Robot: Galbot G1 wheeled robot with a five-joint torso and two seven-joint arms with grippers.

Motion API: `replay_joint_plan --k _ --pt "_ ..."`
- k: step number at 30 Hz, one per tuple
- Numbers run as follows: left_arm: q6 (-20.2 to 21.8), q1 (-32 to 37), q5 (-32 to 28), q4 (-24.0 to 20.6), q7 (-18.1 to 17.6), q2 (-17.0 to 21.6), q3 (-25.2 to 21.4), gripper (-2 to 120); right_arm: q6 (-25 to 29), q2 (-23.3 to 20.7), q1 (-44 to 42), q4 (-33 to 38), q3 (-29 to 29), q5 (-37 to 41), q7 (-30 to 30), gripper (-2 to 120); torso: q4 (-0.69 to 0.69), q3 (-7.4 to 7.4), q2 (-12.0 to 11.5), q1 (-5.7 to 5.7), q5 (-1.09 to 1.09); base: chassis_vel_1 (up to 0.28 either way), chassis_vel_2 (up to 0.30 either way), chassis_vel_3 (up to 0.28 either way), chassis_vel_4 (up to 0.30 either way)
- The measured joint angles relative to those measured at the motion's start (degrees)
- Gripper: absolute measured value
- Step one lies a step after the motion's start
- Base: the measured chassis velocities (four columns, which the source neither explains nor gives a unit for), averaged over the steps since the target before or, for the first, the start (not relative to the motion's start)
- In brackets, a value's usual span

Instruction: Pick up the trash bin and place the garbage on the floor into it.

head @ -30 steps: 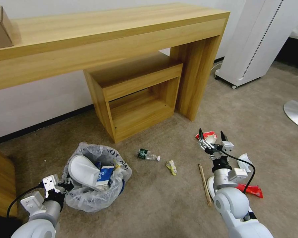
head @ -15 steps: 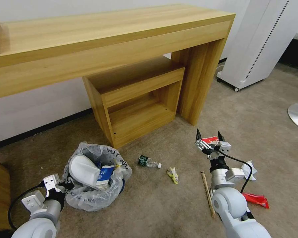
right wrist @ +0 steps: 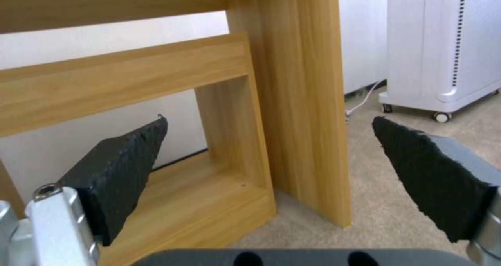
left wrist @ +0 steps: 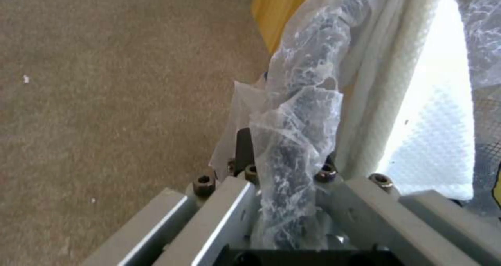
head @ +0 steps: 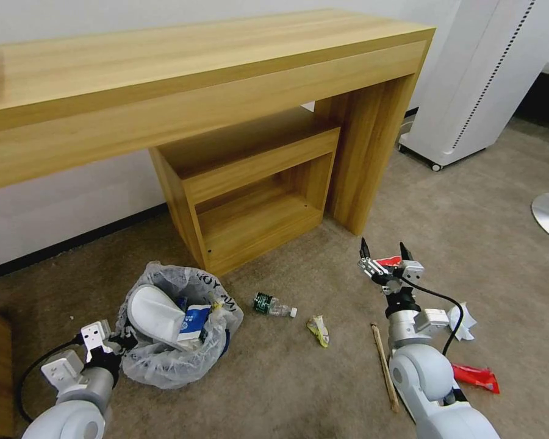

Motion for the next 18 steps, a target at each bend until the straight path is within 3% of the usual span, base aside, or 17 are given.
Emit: replay_joint_plan --k 11,18 --pt "1.3 0.0 -0.7 -0.3 -0.6 0.3 -0.1 1 -0.5 -0.5 0.7 -0.3 -1.7 1.8 0.2 100 0.00 0.00 0.0 0.00 0.00 -0.039 0.042 0.043 -0.042" --pt "1.9 -0.1 -1.1 -0.5 -0.8 0.5 0.0 1 -6.9 -2.6 1.0 0.7 -3.2 5.4 2.7 100 0.01 0.00 0.0 0.00 0.01 0.000 0.000 0.000 0.000"
